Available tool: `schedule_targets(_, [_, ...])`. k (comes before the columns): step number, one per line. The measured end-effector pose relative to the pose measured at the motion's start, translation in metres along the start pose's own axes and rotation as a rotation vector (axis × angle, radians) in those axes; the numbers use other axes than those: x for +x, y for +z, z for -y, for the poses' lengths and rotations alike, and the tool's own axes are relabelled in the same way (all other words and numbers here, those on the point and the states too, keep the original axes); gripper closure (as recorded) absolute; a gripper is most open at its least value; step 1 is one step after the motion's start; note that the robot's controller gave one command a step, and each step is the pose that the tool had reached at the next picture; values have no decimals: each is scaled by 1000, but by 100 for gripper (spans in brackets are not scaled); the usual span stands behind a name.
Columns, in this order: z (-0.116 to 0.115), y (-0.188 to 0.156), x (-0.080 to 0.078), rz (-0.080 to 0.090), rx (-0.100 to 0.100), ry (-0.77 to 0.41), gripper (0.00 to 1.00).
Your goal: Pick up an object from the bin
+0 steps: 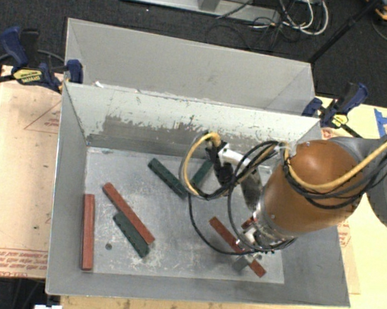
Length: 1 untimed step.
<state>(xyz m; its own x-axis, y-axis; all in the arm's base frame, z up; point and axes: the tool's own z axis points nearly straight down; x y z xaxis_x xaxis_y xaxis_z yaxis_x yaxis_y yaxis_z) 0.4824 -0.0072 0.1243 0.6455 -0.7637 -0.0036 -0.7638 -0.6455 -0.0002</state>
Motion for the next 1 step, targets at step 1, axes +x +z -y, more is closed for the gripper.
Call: schedule_targets(1, [3,12,7,0,0,-2,100])
